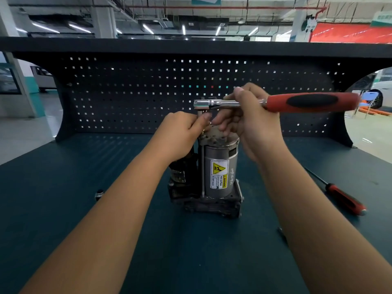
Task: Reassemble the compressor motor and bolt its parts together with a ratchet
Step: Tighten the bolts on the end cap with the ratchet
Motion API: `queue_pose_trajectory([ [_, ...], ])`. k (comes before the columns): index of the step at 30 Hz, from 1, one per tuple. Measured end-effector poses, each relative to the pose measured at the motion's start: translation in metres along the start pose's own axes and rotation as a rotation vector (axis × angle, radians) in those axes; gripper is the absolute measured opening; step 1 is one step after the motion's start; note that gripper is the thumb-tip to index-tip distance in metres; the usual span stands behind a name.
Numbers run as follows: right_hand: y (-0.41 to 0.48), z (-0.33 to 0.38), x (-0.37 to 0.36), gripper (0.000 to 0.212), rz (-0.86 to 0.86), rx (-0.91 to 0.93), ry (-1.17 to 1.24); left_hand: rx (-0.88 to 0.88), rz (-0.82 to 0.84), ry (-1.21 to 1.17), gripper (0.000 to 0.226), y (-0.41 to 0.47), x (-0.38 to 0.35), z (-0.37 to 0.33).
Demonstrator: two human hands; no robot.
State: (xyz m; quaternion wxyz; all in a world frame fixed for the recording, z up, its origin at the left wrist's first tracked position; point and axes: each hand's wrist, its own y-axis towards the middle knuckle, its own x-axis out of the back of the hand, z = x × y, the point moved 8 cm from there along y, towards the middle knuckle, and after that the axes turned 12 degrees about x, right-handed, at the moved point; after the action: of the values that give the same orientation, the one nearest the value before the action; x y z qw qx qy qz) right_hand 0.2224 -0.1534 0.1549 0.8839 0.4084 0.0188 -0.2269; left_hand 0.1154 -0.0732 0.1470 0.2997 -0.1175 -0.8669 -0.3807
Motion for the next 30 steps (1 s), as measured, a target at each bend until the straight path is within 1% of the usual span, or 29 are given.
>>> queue_pose_trajectory([
  [2, 0.001, -0.021, 0.003, 0.029, -0.045, -0.243, 0.242, 0.001, 0.039, 0.003, 0.056, -0.001, -0.003, 0.001],
  [3, 0.0, -0.025, 0.004, 0.03, -0.055, -0.274, 0.274, 0.001, 0.049, -0.002, 0.055, -0.002, -0.004, 0.001],
  [4, -0.001, -0.023, 0.005, 0.029, -0.051, -0.228, 0.247, -0.004, 0.047, -0.023, 0.052, -0.002, -0.003, 0.001],
  [5, -0.001, -0.017, 0.005, 0.027, -0.039, -0.127, 0.163, -0.007, 0.037, -0.044, 0.049, -0.002, -0.002, 0.001],
  [7, -0.011, 0.007, -0.001, 0.022, 0.012, 0.134, -0.145, -0.011, 0.01, -0.034, 0.046, -0.003, -0.002, 0.001],
  [9, -0.025, 0.026, -0.018, 0.02, 0.059, 0.352, -0.507, -0.019, -0.033, 0.088, 0.038, -0.003, -0.006, 0.0],
  [10, -0.032, 0.031, -0.028, 0.018, 0.089, 0.428, -0.641, -0.034, -0.052, 0.172, 0.033, -0.004, -0.008, -0.002],
  [12, -0.042, 0.037, -0.044, 0.019, 0.132, 0.529, -0.763, -0.047, -0.074, 0.226, 0.032, -0.003, -0.009, -0.003],
  [13, -0.042, 0.037, -0.045, 0.022, 0.116, 0.525, -0.751, -0.061, -0.063, 0.228, 0.032, -0.002, -0.01, -0.003],
  [15, -0.033, 0.031, -0.031, 0.029, 0.025, 0.38, -0.57, -0.097, -0.031, 0.174, 0.036, -0.002, -0.008, -0.005],
  [17, -0.018, 0.02, -0.014, 0.026, -0.054, 0.155, -0.243, -0.079, 0.003, 0.066, 0.042, -0.002, -0.004, -0.003],
  [19, -0.005, 0.0, -0.005, 0.024, -0.09, -0.13, 0.122, -0.051, 0.047, -0.027, 0.042, -0.003, -0.001, -0.002],
  [20, -0.003, -0.009, -0.004, 0.026, -0.092, -0.241, 0.237, -0.04, 0.088, -0.046, 0.041, -0.004, -0.003, -0.001],
  [21, -0.003, -0.012, -0.003, 0.028, -0.083, -0.29, 0.287, -0.036, 0.122, -0.043, 0.043, -0.004, -0.004, -0.001],
  [22, -0.003, -0.012, -0.003, 0.028, -0.062, -0.272, 0.288, -0.04, 0.133, -0.03, 0.043, -0.003, -0.004, -0.002],
  [26, -0.01, 0.009, -0.008, 0.019, 0.025, 0.081, 0.003, -0.05, 0.103, 0.048, 0.04, 0.003, -0.003, -0.001],
  [27, -0.012, 0.013, -0.011, 0.017, 0.033, 0.13, -0.026, -0.037, 0.115, 0.049, 0.04, 0.005, -0.004, 0.001],
  [30, -0.011, 0.016, -0.011, 0.016, 0.003, 0.14, -0.005, -0.006, 0.145, 0.002, 0.044, 0.006, -0.006, 0.005],
])
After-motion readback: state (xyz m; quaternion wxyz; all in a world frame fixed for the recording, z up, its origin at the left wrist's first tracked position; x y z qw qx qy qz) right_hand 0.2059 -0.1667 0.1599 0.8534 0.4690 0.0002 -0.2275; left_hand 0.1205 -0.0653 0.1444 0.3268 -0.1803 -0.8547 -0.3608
